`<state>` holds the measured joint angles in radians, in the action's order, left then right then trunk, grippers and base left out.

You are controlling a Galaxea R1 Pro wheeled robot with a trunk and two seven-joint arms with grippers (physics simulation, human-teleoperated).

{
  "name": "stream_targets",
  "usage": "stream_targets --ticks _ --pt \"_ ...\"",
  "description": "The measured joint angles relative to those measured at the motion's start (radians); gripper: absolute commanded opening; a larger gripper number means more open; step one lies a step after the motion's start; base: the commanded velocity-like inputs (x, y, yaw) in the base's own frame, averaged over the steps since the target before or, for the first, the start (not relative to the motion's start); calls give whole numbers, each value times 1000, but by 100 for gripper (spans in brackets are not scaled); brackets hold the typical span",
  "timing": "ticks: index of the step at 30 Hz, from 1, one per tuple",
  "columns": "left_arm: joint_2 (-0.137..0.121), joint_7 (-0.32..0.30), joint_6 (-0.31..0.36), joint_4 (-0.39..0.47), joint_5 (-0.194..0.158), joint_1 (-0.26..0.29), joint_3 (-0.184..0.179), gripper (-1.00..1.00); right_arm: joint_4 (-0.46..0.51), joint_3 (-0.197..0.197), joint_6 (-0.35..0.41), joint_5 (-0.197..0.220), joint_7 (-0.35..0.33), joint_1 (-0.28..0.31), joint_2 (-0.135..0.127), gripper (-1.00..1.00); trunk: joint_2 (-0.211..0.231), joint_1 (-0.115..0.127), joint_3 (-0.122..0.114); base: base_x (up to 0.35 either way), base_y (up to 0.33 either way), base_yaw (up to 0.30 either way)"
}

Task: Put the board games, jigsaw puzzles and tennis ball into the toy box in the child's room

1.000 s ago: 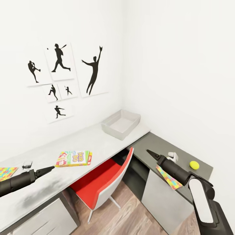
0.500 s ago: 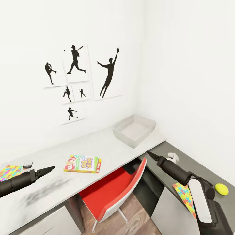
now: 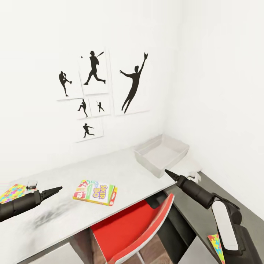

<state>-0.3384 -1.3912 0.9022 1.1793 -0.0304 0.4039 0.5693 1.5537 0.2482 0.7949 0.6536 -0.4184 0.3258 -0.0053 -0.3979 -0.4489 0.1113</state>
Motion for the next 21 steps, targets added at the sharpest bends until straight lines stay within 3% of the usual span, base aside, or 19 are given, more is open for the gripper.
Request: stream_targets --ticks 6,21 --pt "2 0 0 0 0 0 0 100 0 0 0 0 0 0 0 100 0 0 1 247 -157 27" --pt "3 -1 0 0 0 0 1 100 0 -1 0 0 -2 0 0 100 0 0 16 179 -32 1"
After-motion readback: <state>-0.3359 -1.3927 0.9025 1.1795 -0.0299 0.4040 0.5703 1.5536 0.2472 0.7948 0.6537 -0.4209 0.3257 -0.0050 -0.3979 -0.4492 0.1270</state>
